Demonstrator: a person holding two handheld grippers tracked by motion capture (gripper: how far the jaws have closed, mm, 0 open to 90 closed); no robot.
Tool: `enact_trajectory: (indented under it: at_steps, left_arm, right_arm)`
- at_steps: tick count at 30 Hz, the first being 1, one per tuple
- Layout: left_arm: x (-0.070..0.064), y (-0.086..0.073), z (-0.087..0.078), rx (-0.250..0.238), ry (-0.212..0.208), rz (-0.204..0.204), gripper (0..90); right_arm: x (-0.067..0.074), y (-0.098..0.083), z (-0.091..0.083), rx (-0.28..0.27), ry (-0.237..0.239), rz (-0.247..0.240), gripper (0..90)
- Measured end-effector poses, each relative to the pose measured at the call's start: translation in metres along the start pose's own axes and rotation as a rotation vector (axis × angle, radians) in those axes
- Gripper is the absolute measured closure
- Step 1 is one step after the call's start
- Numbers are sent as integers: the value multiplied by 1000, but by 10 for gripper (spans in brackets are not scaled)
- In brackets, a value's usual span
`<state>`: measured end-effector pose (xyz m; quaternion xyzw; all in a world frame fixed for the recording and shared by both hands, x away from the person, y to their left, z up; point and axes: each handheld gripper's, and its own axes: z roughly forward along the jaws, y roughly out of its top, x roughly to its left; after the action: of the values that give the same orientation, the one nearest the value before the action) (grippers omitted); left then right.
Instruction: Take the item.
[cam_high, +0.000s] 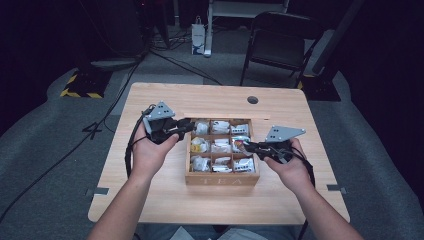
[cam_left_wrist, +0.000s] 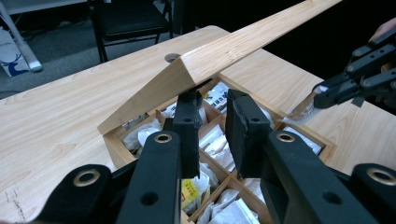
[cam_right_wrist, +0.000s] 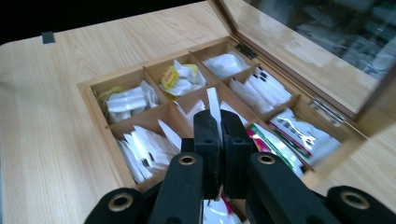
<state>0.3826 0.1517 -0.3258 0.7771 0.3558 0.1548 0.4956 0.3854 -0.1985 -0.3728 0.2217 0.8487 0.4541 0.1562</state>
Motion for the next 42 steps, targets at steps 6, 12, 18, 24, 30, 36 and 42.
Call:
enact_trajectory:
  at_steps: [6,12,18,24,30,36,42]
  left_arm:
    - [0,0,0,1,2,-2,745]
    - [-1,0,0,2,1,0,745]
    - [-1,0,0,-1,1,-2,743]
    - [0,0,0,1,-1,-3,743]
    - [-1,0,0,1,-1,-2,742]
    - [0,0,0,1,-2,-2,743]
    - [0,0,1,-3,-3,-6,743]
  right_arm:
    - [-8,-5,-12,20,-36,3,868]
    - [-22,-14,-30,14,-76,32,868]
    - [-30,-21,-40,19,-100,53,868]
    - [-46,-34,-48,36,-143,86,867]
    - [-58,-48,-52,60,-178,103,866]
    - [-74,-68,-55,76,-193,130,865]
    - [-84,-85,-56,93,-202,160,865]
